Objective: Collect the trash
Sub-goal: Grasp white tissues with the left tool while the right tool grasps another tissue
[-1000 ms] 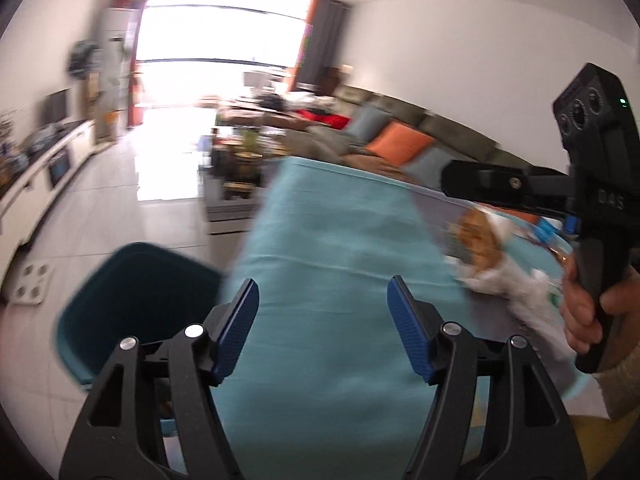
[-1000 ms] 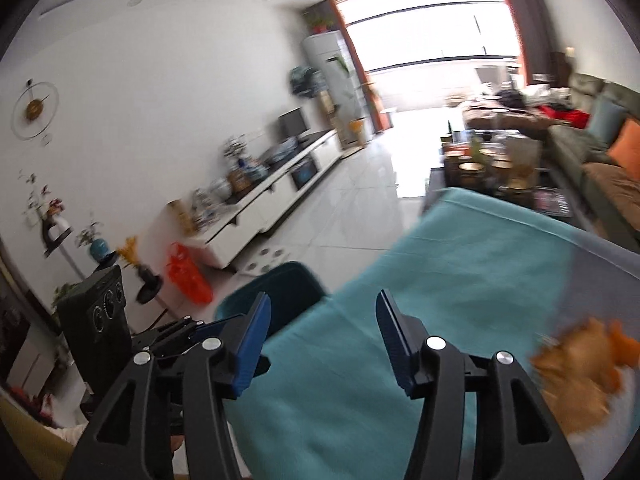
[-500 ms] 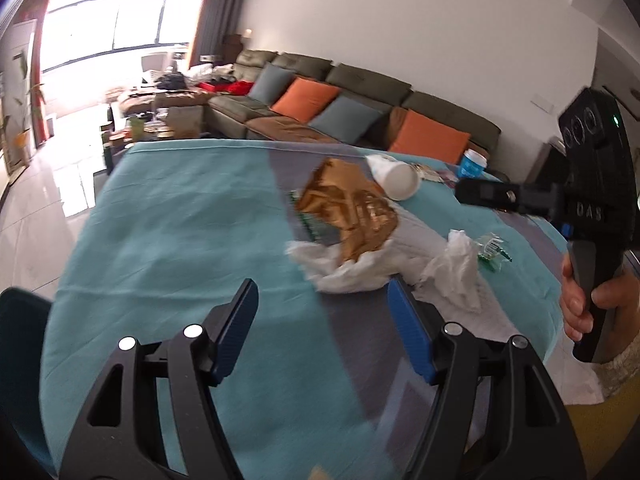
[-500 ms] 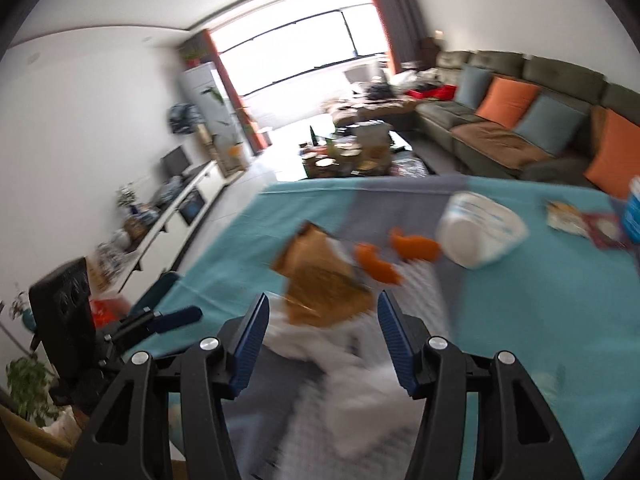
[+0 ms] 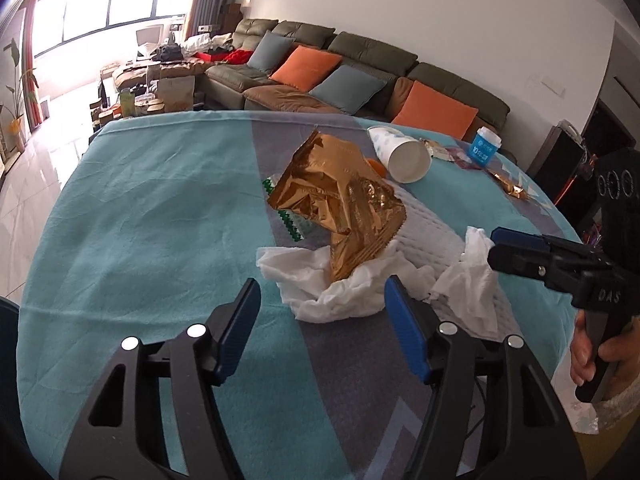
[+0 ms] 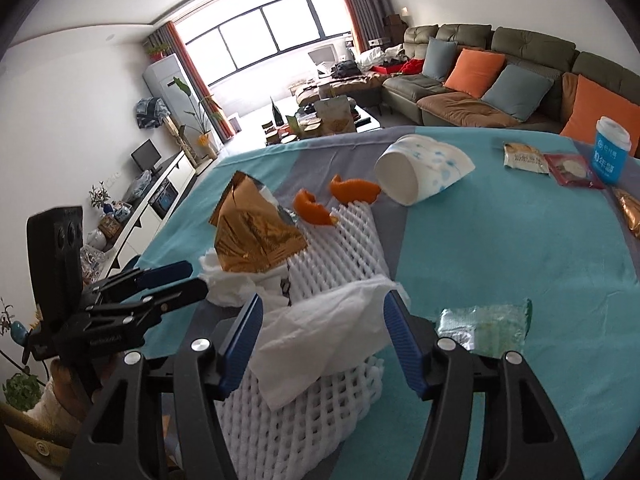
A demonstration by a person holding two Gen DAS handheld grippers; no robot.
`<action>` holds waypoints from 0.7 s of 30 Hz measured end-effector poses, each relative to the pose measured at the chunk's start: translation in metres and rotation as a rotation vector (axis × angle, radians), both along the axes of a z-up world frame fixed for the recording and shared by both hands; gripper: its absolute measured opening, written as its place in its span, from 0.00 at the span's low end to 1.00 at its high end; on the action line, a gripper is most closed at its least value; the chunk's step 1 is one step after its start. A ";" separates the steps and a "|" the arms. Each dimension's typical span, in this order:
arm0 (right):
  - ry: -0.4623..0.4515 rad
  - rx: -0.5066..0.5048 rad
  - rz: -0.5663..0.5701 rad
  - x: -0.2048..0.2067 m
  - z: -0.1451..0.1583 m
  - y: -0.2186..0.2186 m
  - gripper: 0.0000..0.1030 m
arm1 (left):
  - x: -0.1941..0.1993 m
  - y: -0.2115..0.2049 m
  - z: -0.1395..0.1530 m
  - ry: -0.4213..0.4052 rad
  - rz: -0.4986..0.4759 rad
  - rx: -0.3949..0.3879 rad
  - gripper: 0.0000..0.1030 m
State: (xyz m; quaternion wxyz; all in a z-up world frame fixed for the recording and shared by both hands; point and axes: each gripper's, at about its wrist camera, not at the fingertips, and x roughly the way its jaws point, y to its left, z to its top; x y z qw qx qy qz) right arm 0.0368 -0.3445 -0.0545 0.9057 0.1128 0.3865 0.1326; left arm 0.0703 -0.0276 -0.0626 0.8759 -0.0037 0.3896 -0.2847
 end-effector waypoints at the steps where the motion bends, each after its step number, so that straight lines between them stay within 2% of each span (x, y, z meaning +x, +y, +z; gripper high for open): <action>1: -0.001 -0.006 -0.001 -0.001 -0.001 0.000 0.59 | 0.001 -0.001 -0.001 0.006 -0.004 0.000 0.56; 5: 0.007 -0.001 -0.010 -0.003 -0.005 -0.002 0.59 | 0.004 -0.011 -0.007 0.024 -0.030 0.008 0.47; 10: 0.012 0.000 -0.014 -0.007 -0.007 -0.001 0.59 | 0.005 -0.018 -0.010 0.038 -0.050 0.008 0.24; 12: 0.010 -0.003 -0.013 -0.008 -0.007 0.000 0.56 | 0.004 -0.019 -0.011 0.040 -0.047 0.008 0.16; 17: 0.028 -0.001 0.004 -0.007 -0.009 0.001 0.19 | -0.001 -0.013 -0.009 0.043 -0.045 -0.010 0.11; 19: 0.017 0.008 0.001 -0.008 -0.008 0.001 0.11 | -0.004 -0.010 -0.005 0.036 -0.047 -0.014 0.10; 21: -0.003 0.024 -0.002 -0.011 -0.002 -0.001 0.10 | -0.009 -0.004 0.000 0.026 -0.053 -0.026 0.10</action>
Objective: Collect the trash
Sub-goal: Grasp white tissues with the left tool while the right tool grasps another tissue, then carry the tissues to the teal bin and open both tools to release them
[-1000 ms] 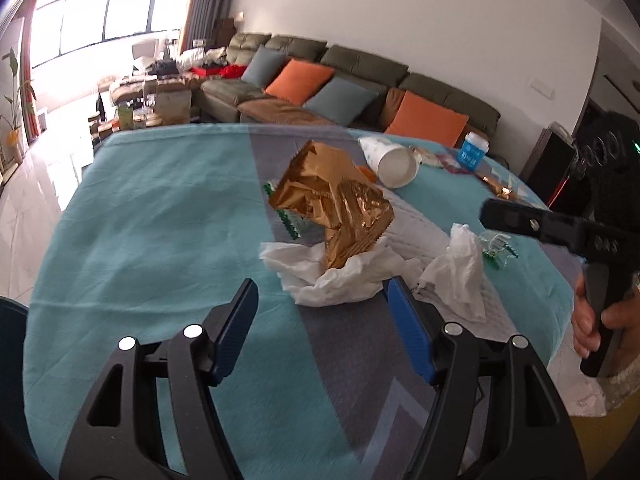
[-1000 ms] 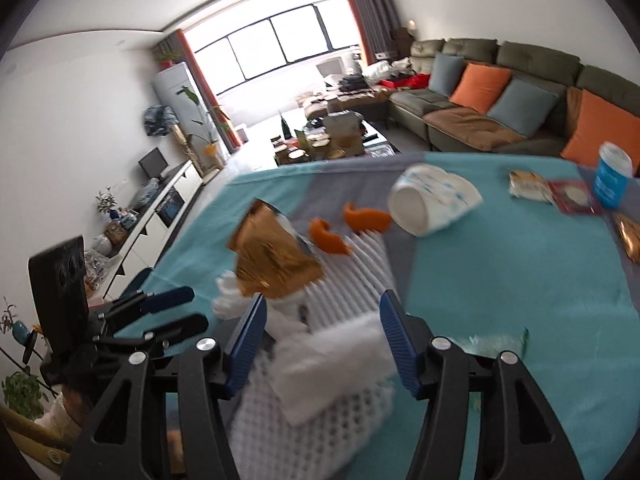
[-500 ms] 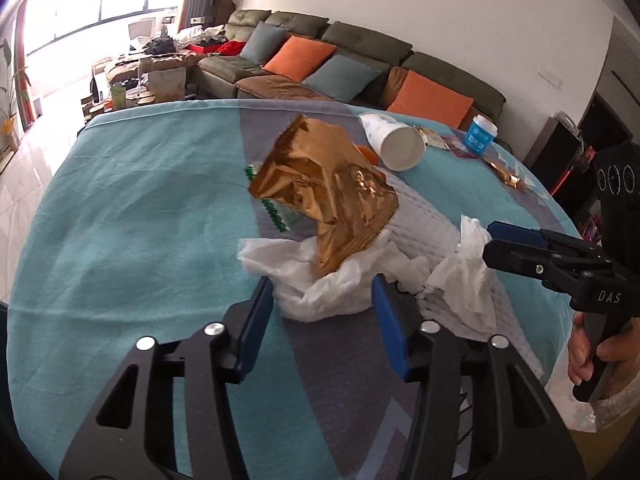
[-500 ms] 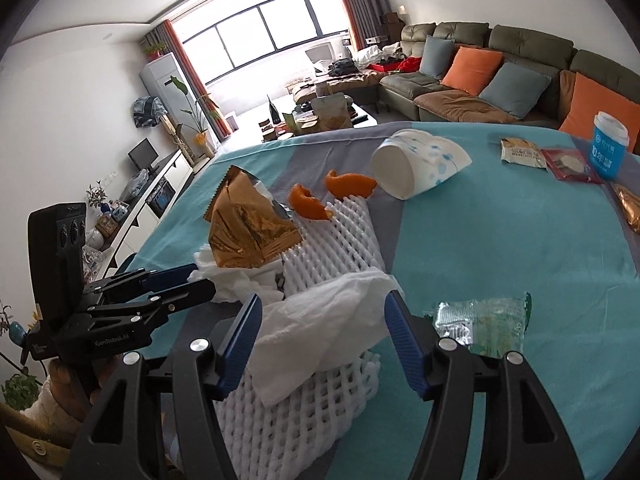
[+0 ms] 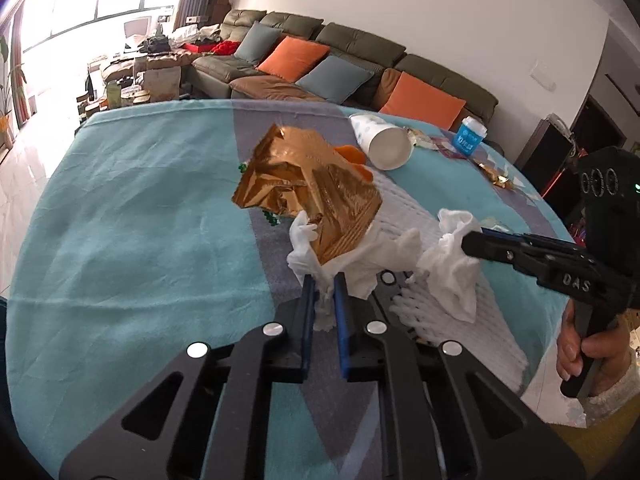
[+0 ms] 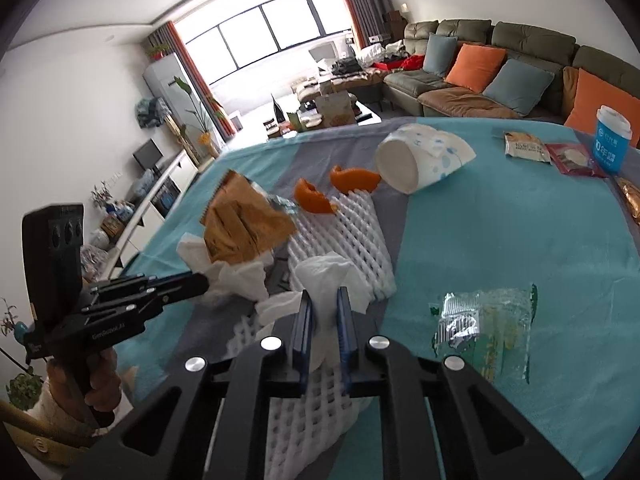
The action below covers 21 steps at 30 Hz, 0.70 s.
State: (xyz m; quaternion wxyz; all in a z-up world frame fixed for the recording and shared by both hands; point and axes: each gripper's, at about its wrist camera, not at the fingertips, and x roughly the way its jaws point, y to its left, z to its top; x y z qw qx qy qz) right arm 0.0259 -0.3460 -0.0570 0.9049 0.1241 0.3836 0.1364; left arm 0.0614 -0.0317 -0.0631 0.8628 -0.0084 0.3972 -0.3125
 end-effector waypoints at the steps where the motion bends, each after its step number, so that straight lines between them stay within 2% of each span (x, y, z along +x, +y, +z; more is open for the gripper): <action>1: -0.011 0.000 -0.004 -0.001 0.003 -0.001 0.10 | -0.003 0.003 0.002 -0.002 -0.002 -0.005 0.10; 9: -0.083 0.036 -0.004 -0.008 0.027 -0.006 0.09 | -0.033 0.044 0.018 -0.026 -0.016 -0.074 0.09; 21: -0.117 0.060 0.093 -0.004 0.043 0.030 0.09 | -0.079 0.088 0.033 -0.082 -0.015 -0.082 0.09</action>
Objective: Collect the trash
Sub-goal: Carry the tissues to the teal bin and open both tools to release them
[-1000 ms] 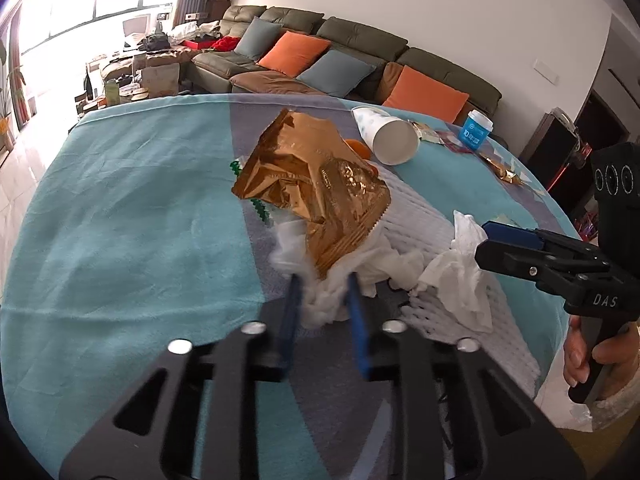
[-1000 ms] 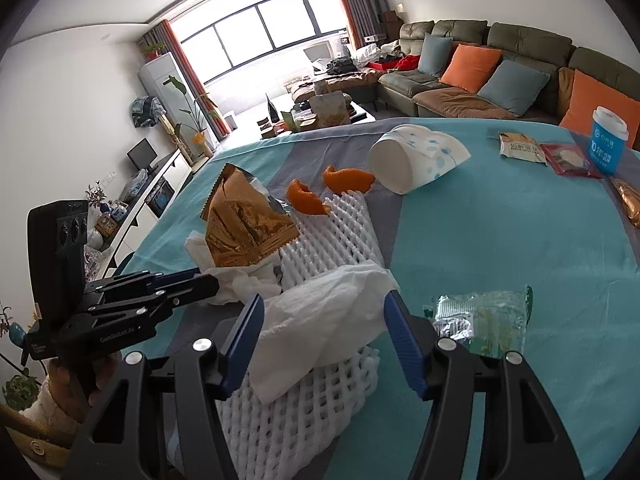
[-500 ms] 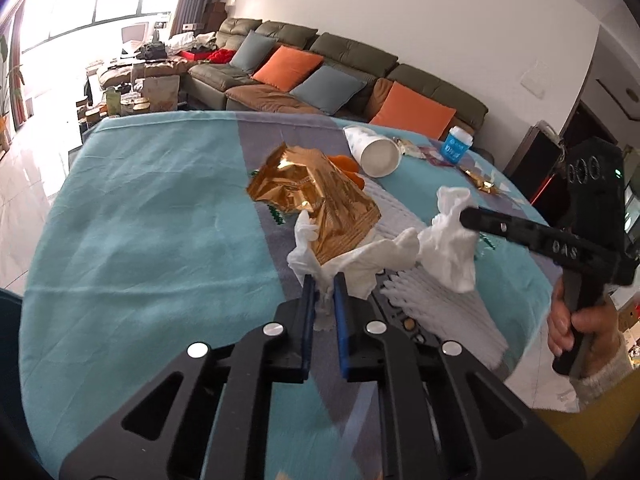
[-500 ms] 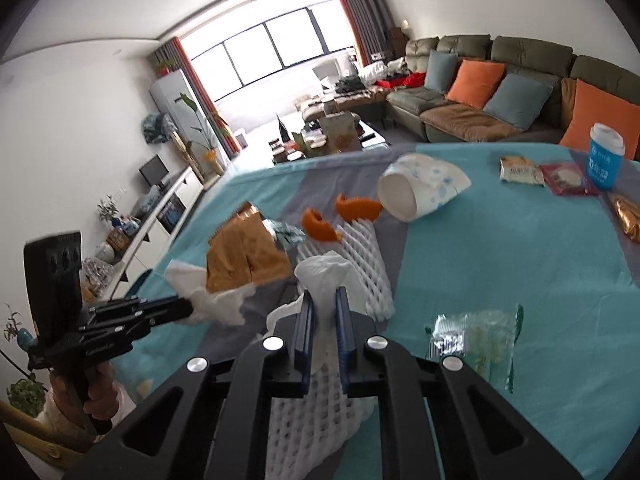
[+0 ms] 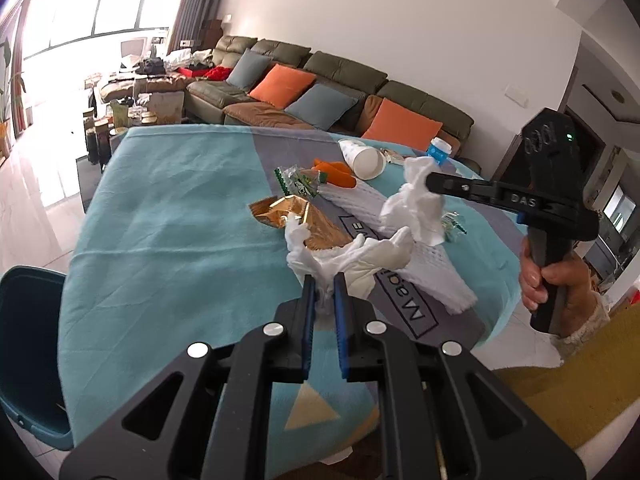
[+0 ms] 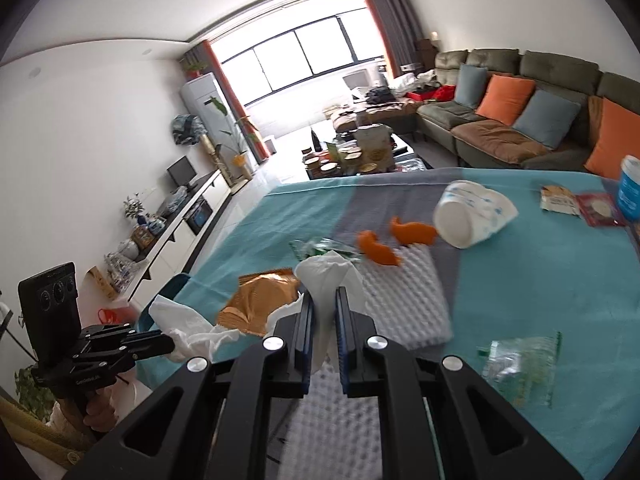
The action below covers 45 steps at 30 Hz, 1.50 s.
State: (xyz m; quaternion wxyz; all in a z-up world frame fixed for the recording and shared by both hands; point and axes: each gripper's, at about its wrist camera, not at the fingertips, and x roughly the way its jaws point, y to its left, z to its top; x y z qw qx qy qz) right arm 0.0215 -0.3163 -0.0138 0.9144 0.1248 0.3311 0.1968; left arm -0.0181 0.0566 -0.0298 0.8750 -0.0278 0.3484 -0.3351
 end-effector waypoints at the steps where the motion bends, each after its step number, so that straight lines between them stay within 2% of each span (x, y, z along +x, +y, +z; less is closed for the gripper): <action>1: -0.001 0.001 0.008 0.000 0.000 0.003 0.09 | -0.002 0.002 0.002 -0.005 0.003 -0.002 0.09; 9: -0.006 0.005 0.074 0.005 0.001 0.031 0.09 | -0.018 0.027 0.010 -0.017 0.034 -0.046 0.09; 26: -0.014 0.019 0.150 0.024 0.003 0.061 0.09 | -0.036 0.080 0.022 -0.046 0.220 -0.023 0.09; 45: -0.009 0.037 0.393 0.046 0.002 0.162 0.09 | -0.047 0.142 0.024 -0.051 0.450 0.014 0.09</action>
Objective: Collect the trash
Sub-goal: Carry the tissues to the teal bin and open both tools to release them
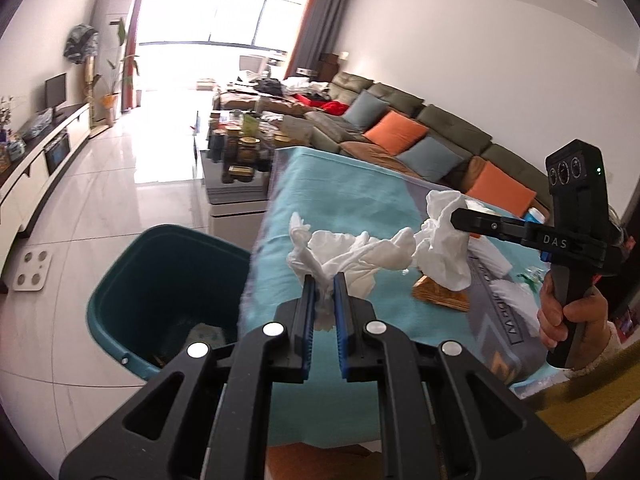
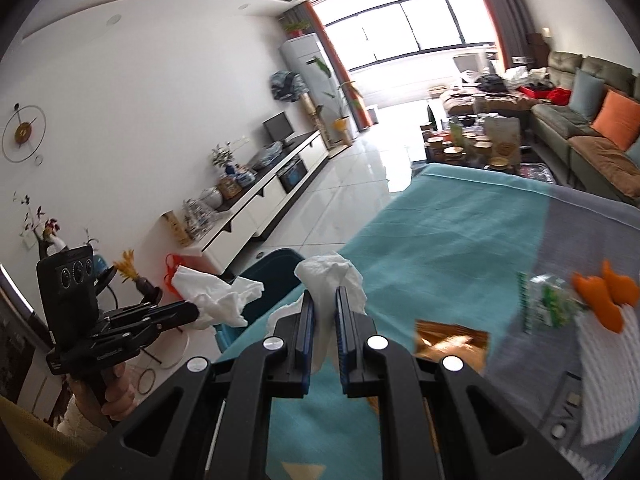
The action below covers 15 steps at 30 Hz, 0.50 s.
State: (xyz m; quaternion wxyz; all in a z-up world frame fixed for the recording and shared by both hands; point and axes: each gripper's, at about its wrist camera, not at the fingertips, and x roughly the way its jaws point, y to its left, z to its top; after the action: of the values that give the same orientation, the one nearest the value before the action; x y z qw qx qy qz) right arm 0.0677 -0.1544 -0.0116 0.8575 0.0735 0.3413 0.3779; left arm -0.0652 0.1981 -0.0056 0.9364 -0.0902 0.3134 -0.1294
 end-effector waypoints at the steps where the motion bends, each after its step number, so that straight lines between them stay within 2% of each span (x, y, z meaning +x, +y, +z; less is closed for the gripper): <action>1: 0.000 0.000 0.010 0.001 0.000 0.004 0.09 | -0.001 0.003 0.000 -0.002 0.019 0.017 0.09; 15: -0.013 -0.028 0.144 0.013 0.003 0.080 0.09 | -0.002 0.048 -0.014 0.029 0.152 0.015 0.09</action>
State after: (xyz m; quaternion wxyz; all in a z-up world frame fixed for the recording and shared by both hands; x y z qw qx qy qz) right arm 0.0808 -0.0740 -0.0089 0.8311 0.0342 0.3454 0.4345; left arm -0.0668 0.2459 -0.0197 0.9396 -0.1086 0.3201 -0.0543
